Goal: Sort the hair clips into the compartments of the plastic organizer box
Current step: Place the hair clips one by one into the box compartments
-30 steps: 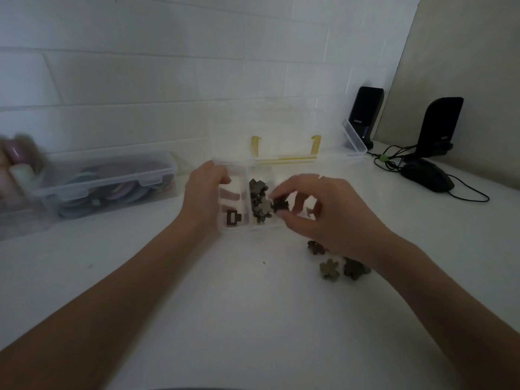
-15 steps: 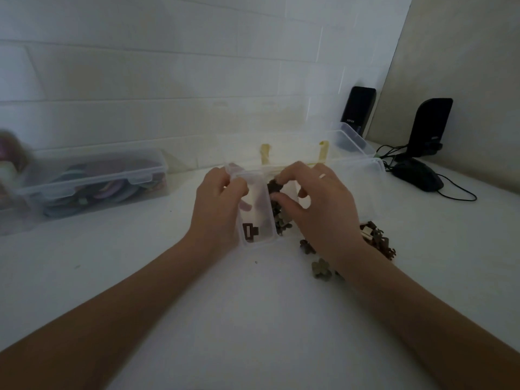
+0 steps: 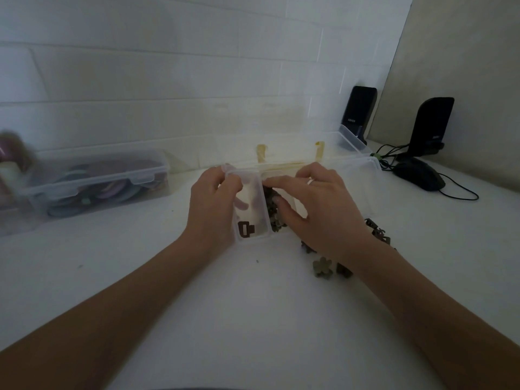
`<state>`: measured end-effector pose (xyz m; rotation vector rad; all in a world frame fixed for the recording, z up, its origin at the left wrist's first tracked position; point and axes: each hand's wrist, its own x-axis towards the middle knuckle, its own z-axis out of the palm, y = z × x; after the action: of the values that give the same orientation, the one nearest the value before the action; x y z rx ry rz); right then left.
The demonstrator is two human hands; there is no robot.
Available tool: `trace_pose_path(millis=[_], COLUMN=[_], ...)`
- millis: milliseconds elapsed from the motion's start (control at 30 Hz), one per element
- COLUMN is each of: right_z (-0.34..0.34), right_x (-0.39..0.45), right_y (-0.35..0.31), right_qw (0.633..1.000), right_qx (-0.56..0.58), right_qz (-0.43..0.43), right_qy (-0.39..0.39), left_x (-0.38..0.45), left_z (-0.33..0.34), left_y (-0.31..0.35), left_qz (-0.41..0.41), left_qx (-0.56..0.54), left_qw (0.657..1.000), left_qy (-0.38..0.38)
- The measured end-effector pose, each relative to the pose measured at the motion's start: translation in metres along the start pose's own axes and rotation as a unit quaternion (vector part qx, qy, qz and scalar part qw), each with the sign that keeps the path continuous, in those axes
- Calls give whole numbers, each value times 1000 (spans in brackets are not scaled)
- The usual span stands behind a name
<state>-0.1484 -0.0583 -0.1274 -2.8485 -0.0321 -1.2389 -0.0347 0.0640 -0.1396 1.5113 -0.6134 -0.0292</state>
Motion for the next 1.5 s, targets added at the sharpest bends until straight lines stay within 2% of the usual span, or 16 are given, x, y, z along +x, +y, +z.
trace_pose_path(millis=[100, 233, 300, 367, 467, 533, 633, 667, 800, 933, 1333, 1500], right_z=[-4, -23, -33, -42, -48, -53, -61, -62, -53, -44, -40, -37], right_x=[1, 6, 7, 8, 7, 7, 8, 9, 7, 3, 4, 5], right_y=[1, 7, 13, 20, 28, 31, 30, 29, 32, 39, 24, 21], right_qw=[998, 989, 987, 984, 977, 971, 976, 973, 934, 909, 897, 928], right_qx=[54, 131, 138, 131, 60, 47, 40, 46, -9, -12, 22, 48], right_qz=[17, 62, 86, 105, 114, 128, 122, 125, 127, 137, 149, 131], right_qy=[-26, 15, 8, -53, -170, -195, -174, -191, -334, -393, -416, -346], left_x=[3, 7, 8, 8, 12, 15, 18, 19, 19, 20, 27, 27], left_z=[-2, -7, -9, -12, -15, -17, -19, -20, -21, -20, -26, -29], left_y=[-3, -2, -1, 0, 0, -1, -3, -3, -3, -3, -8, -1], left_qz=[3, 10, 16, 7, -20, -36, -50, -53, -58, -48, -46, -51], left_qx=[1, -10, -20, -40, -59, -60, -50, -43, -44, -46, -28, -31], left_qw=[1000, 1000, 999, 998, 996, 996, 996, 996, 995, 995, 998, 998], left_qy=[-1, 19, 28, 43, 56, 56, 56, 57, 66, 71, 42, 14])
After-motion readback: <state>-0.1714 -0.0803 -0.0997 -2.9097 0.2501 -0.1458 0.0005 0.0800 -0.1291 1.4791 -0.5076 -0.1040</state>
